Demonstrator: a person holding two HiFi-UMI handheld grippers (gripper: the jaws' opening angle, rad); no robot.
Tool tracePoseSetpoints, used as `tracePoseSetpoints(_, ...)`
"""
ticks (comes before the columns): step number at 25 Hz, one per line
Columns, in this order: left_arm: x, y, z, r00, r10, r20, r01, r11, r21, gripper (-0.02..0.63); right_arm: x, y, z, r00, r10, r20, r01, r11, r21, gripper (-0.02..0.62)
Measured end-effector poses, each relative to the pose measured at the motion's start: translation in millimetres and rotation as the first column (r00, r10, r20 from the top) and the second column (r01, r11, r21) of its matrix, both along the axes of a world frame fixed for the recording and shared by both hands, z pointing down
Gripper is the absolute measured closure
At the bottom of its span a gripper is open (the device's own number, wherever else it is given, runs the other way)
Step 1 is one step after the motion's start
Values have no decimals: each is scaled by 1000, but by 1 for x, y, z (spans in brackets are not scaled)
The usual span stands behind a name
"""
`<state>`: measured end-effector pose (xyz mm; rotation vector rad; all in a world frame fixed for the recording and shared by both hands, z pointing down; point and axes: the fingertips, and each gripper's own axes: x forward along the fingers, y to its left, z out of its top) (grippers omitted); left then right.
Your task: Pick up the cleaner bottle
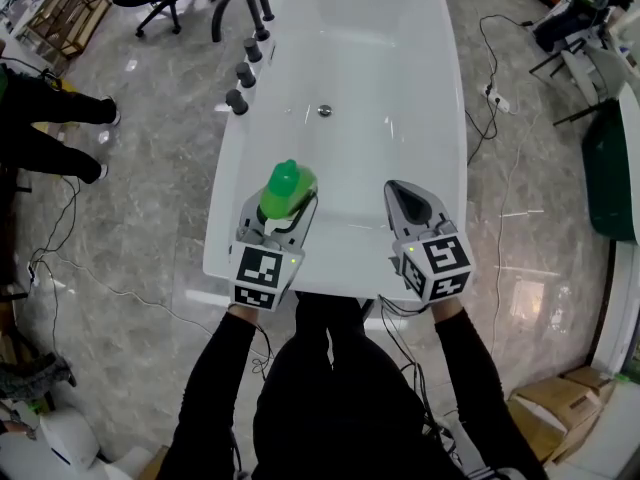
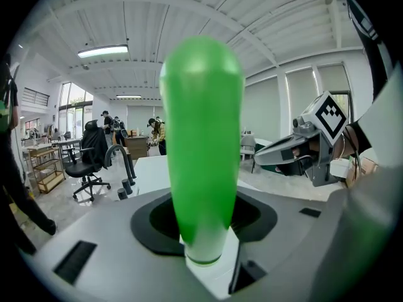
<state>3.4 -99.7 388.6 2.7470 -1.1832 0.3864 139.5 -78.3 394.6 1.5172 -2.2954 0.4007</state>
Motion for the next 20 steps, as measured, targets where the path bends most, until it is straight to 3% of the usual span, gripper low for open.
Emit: tracePoseSetpoints(20,2,36,-22,1000,-7,-4,7,999,34,414,-4,26,-15,999,-43,6,43,999,34,594)
